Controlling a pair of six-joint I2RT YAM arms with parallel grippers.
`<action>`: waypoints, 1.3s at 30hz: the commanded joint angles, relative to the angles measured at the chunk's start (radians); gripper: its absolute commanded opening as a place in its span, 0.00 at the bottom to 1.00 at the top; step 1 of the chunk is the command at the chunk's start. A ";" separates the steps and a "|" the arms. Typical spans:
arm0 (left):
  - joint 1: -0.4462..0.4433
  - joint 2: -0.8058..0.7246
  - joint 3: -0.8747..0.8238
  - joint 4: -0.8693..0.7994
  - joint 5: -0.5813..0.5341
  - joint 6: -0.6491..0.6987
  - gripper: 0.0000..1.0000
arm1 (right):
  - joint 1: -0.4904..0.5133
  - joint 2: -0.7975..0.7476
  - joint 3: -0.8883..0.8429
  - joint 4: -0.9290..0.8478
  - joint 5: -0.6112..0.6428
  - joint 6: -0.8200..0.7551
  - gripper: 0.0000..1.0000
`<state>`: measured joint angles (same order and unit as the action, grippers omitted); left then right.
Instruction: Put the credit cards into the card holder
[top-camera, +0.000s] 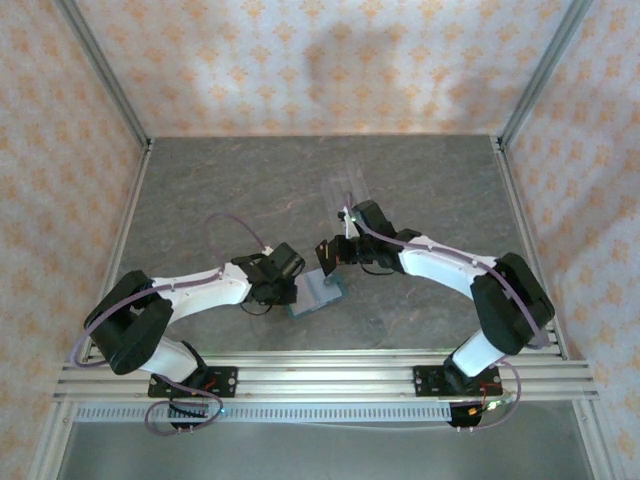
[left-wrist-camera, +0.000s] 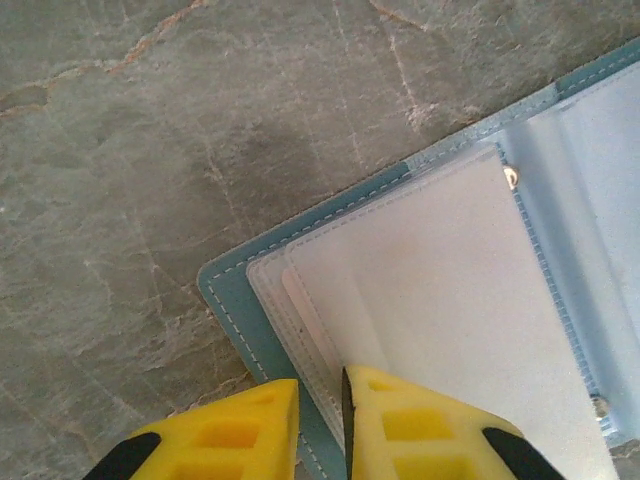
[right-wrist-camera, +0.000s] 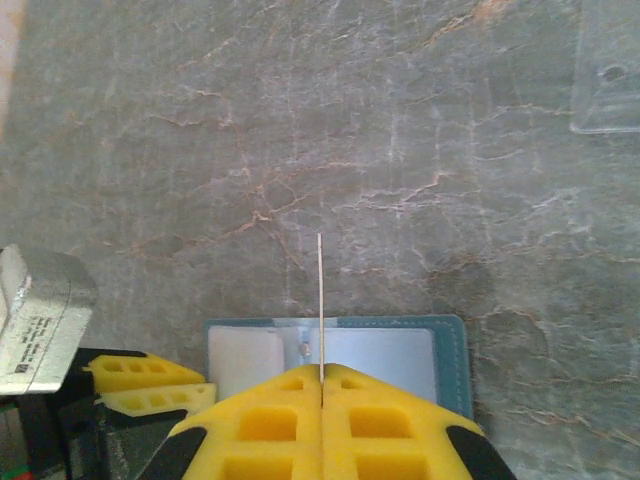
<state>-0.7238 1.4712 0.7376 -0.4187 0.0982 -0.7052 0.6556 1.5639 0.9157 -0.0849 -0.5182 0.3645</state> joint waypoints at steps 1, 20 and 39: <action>0.011 0.034 -0.026 -0.003 -0.006 0.011 0.15 | 0.006 -0.004 -0.049 0.142 -0.063 0.061 0.00; 0.011 0.052 -0.044 0.007 -0.004 0.013 0.10 | 0.035 0.130 -0.226 0.567 -0.159 0.274 0.00; 0.011 0.057 -0.050 0.016 -0.005 0.007 0.09 | 0.048 0.166 -0.254 0.616 -0.187 0.305 0.00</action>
<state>-0.7238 1.4803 0.7261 -0.3683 0.1013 -0.7052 0.6895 1.7161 0.6811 0.5022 -0.6888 0.6727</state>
